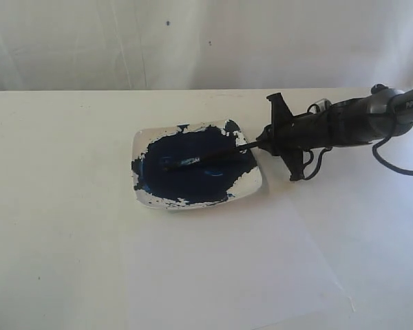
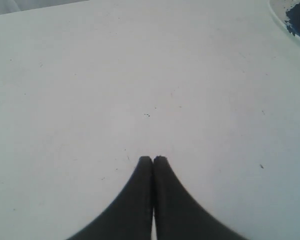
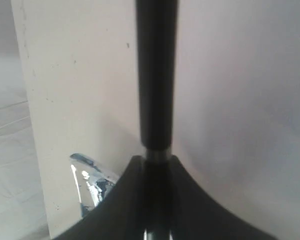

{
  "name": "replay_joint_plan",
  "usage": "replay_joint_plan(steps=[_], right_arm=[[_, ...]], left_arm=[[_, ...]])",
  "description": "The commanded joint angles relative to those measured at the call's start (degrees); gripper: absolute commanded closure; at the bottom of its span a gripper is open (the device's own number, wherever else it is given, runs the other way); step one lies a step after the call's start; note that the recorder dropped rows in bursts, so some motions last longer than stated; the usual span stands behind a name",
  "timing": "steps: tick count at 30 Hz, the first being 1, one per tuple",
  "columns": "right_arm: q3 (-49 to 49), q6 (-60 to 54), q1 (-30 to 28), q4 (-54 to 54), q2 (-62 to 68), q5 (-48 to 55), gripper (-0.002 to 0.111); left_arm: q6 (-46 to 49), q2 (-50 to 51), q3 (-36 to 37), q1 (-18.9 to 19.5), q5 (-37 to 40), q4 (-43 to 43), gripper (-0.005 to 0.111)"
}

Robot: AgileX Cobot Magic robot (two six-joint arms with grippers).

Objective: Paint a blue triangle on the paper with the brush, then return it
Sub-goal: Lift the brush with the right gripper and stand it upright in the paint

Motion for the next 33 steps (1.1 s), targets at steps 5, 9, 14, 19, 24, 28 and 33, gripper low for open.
replay_joint_plan(steps=[5,9,14,19,24,28,33], right_arm=[[-0.6,-5.0,0.0,0.5,-4.8,-0.2,0.101],[-0.6,-13.1,0.0,0.4,-6.6,1.5,0.108],[-1.3,-32.6,0.0,1.6,-9.1,8.6,0.108],[-3.3,-54.7,0.0,6.9,-11.1,19.1,0.108],[-4.9,-76.2,0.0,7.4,-11.7,33.6,0.108],[-5.0,-86.2,0.3,7.4,-12.0,39.1,0.108],[-5.0,-92.7,1.2,7.4,-12.0,40.7,0.108]], left_arm=[[-0.3,-0.3,0.2,0.2,0.1,-0.4,0.107],[-0.3,-0.3,0.2,0.2,0.1,-0.4,0.107],[-0.3,-0.3,0.2,0.2,0.1,-0.4,0.107],[-0.3,-0.3,0.2,0.2,0.1,-0.4,0.107],[-0.3,-0.3,0.2,0.2,0.1,-0.4,0.107],[-0.3,-0.3,0.2,0.2,0.1,-0.4,0.107],[-0.3,-0.3,0.2,0.2,0.1,-0.4,0.107]])
